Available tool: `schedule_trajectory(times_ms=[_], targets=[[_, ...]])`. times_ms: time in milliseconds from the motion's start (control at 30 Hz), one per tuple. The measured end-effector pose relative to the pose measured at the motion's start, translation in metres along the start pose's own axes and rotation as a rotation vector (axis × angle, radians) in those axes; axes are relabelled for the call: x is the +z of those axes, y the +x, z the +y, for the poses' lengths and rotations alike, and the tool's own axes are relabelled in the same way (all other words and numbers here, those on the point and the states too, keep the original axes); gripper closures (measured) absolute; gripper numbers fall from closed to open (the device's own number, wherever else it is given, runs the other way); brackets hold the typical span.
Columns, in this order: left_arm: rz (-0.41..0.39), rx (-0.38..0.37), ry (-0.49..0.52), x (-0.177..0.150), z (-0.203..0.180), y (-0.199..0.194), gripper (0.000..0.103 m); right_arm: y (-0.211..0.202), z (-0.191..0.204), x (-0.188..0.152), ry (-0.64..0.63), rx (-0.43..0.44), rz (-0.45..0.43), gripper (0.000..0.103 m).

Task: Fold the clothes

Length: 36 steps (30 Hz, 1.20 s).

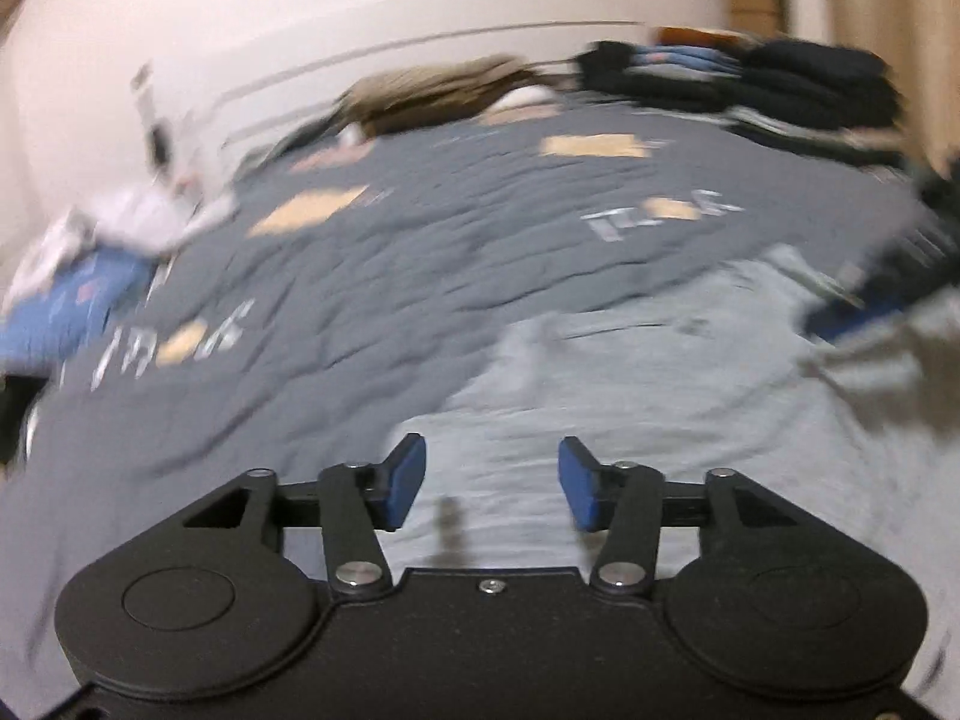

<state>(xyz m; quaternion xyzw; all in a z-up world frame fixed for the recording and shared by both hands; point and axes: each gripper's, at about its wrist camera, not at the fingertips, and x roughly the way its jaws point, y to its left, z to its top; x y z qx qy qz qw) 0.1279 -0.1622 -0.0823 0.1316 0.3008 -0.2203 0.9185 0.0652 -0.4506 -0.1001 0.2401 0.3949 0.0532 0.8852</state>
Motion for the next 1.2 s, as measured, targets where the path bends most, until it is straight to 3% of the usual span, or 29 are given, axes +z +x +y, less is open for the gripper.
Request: schedule_trajectory(times_ms=[200, 267, 300, 333, 433, 500, 567, 667, 767, 833, 900, 1000, 1200], targets=[[0.086, -0.065, -0.254, -0.006, 0.042, 0.023, 0.053, 0.006, 0.0, -0.003, -0.002, -0.011, 0.019, 0.061], [0.099, -0.101, -0.301, -0.012, 0.049, 0.025, 0.065, 0.007, 0.0, -0.004, -0.007, -0.013, 0.024, 0.061], [0.105, -0.119, -0.32, -0.014, 0.053, 0.026, 0.089, 0.007, 0.0, -0.004, -0.006, -0.013, 0.025, 0.061], [0.11, -0.137, -0.34, -0.017, 0.056, 0.027, 0.095, 0.007, 0.0, -0.005, -0.006, -0.014, 0.027, 0.061], [0.058, -0.094, -0.393, -0.017, 0.071, 0.021, 0.099, 0.009, -0.001, -0.005, -0.004, -0.014, 0.031, 0.061], [0.021, -0.041, -0.439, -0.016, 0.085, 0.015, 0.099, 0.01, -0.001, -0.005, -0.003, -0.013, 0.033, 0.061], [0.031, -0.03, -0.459, -0.016, 0.095, 0.012, 0.099, 0.01, -0.001, -0.005, -0.005, -0.015, 0.033, 0.061], [0.138, -0.054, -0.441, -0.018, 0.098, 0.017, 0.097, 0.01, -0.002, -0.006, -0.002, -0.019, 0.039, 0.061], [0.109, 0.003, -0.396, -0.014, 0.094, 0.01, 0.089, 0.01, -0.003, -0.005, -0.001, -0.021, 0.039, 0.061], [0.108, -0.009, -0.433, -0.014, 0.099, 0.007, 0.065, 0.009, -0.004, -0.005, -0.001, -0.021, 0.041, 0.061], [0.111, -0.013, -0.427, -0.015, 0.1, 0.006, 0.058, 0.008, -0.005, -0.004, 0.001, -0.017, 0.041, 0.061], [0.094, 0.01, -0.396, -0.014, 0.099, 0.0, 0.058, 0.006, -0.006, -0.001, 0.007, -0.013, 0.037, 0.061], [0.114, -0.065, -0.239, -0.009, 0.072, -0.01, 0.058, -0.004, -0.001, 0.011, 0.022, 0.068, 0.021, 0.061]])
